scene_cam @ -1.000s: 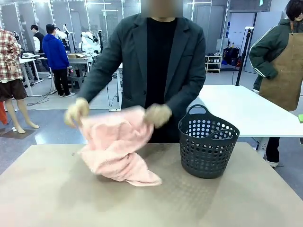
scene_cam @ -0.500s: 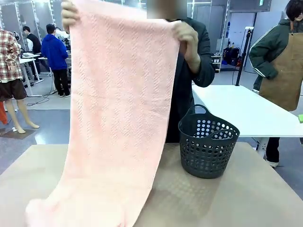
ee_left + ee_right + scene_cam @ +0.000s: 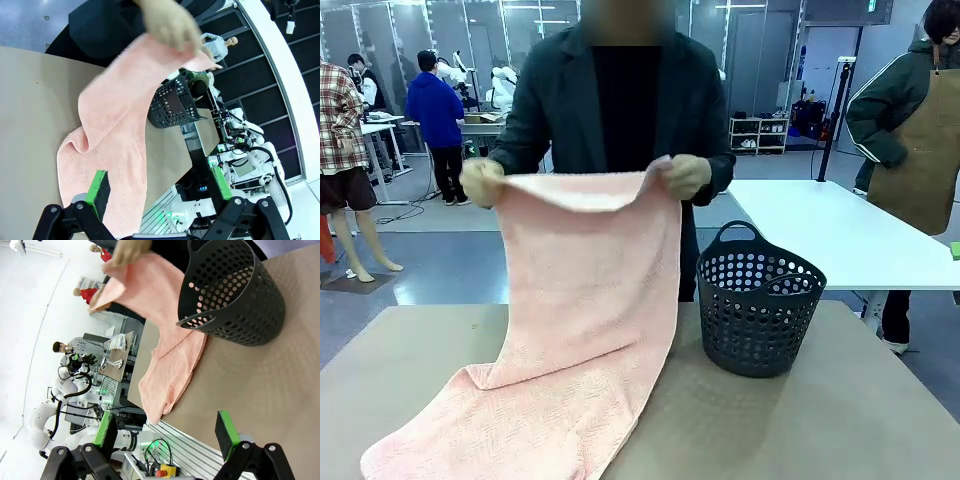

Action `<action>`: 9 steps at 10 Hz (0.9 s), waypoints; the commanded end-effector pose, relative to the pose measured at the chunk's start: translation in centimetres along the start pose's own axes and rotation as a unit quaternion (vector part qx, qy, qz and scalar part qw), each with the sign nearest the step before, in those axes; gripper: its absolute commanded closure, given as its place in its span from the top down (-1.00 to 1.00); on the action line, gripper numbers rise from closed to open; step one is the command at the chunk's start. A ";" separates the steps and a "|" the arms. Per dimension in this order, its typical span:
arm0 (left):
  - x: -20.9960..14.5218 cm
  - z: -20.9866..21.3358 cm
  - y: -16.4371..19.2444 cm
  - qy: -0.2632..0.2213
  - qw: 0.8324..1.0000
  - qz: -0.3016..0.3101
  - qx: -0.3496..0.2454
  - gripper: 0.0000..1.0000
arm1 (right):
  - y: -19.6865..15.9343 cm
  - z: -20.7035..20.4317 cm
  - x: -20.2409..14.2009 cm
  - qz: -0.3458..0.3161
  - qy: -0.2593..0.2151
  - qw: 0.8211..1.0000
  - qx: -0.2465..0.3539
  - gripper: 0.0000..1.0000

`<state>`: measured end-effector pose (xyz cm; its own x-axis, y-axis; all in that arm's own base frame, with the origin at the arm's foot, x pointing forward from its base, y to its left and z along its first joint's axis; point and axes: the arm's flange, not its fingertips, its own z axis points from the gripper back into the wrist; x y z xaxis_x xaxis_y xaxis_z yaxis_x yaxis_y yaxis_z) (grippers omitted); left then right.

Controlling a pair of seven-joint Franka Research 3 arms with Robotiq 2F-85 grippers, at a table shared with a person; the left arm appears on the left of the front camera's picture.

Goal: Fold the towel.
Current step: Grab the top end of the 100 cm Hotel Towel extended by the human.

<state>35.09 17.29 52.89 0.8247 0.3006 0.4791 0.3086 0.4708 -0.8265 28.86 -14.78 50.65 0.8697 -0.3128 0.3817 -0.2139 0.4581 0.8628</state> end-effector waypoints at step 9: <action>0.2 0.0 0.0 -0.005 1.000 -0.006 -0.013 1.00 | 0.0 -0.1 0.2 0.006 -0.005 1.000 0.007 1.00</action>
<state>35.09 17.29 52.89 0.8247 0.3006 0.4791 0.3086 0.4708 -0.8265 28.86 -14.78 50.65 0.8697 -0.3129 0.3818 -0.2140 0.4580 0.8628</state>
